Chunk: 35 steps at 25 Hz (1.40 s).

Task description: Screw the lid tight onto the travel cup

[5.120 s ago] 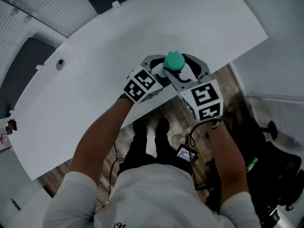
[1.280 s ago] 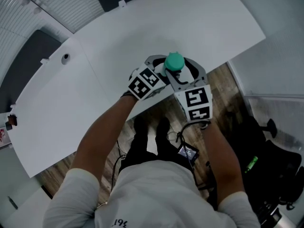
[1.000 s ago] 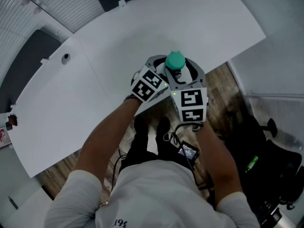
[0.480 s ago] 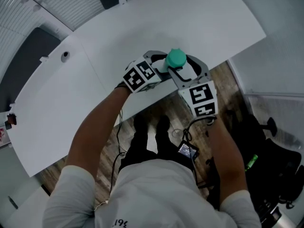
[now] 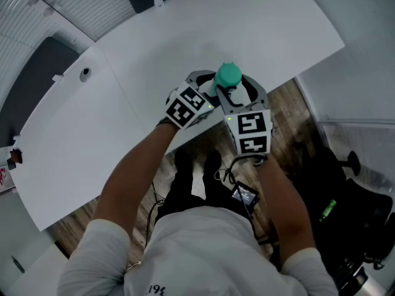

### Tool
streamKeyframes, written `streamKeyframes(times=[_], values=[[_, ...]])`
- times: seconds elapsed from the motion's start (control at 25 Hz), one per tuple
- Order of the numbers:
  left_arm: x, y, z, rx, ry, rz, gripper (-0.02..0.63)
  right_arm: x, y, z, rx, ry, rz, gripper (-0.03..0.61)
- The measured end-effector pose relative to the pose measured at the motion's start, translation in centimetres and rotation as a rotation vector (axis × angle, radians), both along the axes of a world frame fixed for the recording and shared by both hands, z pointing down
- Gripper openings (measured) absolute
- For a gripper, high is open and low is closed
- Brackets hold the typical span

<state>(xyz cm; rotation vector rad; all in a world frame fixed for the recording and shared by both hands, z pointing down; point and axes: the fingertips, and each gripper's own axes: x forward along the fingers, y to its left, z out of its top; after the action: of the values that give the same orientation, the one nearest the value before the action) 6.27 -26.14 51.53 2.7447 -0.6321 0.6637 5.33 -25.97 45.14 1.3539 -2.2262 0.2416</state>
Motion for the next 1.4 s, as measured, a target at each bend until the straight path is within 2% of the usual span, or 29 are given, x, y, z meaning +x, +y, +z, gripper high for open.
streamKeyframes(times=[0.2,0.28,0.72,0.84,1.04,1.4], values=[[-0.1,-0.2,0.0,-0.006,0.004,-0.102,0.308,0.2,0.4,0.7,-0.035,-0.043,0.053,0.258],[-0.1,-0.2,0.0,-0.012,0.002,-0.116,0.308,0.3,0.5,0.9,-0.041,-0.052,0.056,0.256],[-0.4,0.5,0.0,-0.027,0.009,0.041,0.308,-0.8,-0.3,-0.2,-0.043,-0.047,-0.120,0.284],[-0.4,0.5,0.0,-0.029,0.002,0.041,0.308,-0.7,-0.2,-0.2,-0.034,-0.020,-0.073,0.287],[-0.5,0.4,0.0,-0.021,0.001,-0.019,0.308,-0.7,-0.3,-0.5,-0.002,-0.013,0.047,0.287],[-0.9,0.5,-0.1,-0.021,-0.013,-0.014,0.310,-0.6,-0.5,-0.5,0.003,-0.010,0.030,0.287]])
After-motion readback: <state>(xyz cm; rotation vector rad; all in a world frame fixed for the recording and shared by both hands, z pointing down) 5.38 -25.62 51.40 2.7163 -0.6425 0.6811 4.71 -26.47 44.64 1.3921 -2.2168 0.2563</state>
